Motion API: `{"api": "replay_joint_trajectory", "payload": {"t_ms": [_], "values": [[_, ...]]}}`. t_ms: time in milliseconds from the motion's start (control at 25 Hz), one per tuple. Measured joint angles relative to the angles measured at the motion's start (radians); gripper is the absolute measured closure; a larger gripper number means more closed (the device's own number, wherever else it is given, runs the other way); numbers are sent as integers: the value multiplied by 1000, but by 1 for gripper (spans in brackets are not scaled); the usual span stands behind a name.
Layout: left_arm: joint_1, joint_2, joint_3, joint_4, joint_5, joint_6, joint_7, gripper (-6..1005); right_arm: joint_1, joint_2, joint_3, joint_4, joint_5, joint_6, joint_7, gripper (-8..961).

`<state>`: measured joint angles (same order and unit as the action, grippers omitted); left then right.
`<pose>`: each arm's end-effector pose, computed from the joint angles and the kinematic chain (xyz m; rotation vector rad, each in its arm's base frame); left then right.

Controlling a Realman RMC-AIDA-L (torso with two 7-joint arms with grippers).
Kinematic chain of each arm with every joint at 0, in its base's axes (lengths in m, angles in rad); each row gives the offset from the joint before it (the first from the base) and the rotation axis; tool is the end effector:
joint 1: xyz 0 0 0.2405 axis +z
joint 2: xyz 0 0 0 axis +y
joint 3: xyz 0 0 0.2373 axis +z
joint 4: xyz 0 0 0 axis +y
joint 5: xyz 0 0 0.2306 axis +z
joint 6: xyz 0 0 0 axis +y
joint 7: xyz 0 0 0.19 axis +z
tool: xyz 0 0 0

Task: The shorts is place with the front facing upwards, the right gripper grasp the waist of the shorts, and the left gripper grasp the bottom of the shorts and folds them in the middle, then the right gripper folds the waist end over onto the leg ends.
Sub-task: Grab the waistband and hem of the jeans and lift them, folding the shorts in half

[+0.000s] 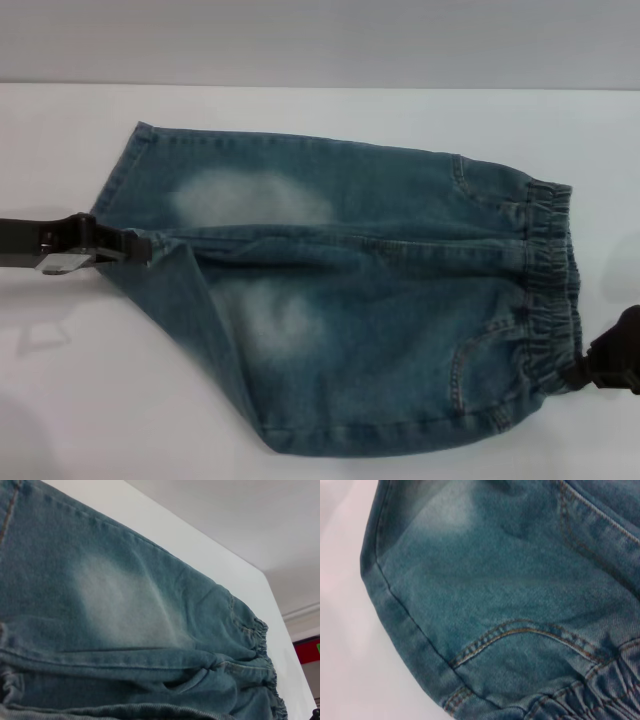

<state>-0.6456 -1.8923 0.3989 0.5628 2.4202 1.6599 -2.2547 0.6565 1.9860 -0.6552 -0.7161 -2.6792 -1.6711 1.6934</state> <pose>-0.2927 0.3617 0.0330 -2.3337 -1.8622 -0.4991 0.3096 0.3316 -0.0033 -2.9318 0.9680 -0.2305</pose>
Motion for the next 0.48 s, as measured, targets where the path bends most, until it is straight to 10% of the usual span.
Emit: {"api": "replay_joint_trajectory", "payload": {"t_ms": [480], "values": [[-2,-3,-1,-3,-16,-16,10,969,7,0,3,15,34,13,0,953]]}}
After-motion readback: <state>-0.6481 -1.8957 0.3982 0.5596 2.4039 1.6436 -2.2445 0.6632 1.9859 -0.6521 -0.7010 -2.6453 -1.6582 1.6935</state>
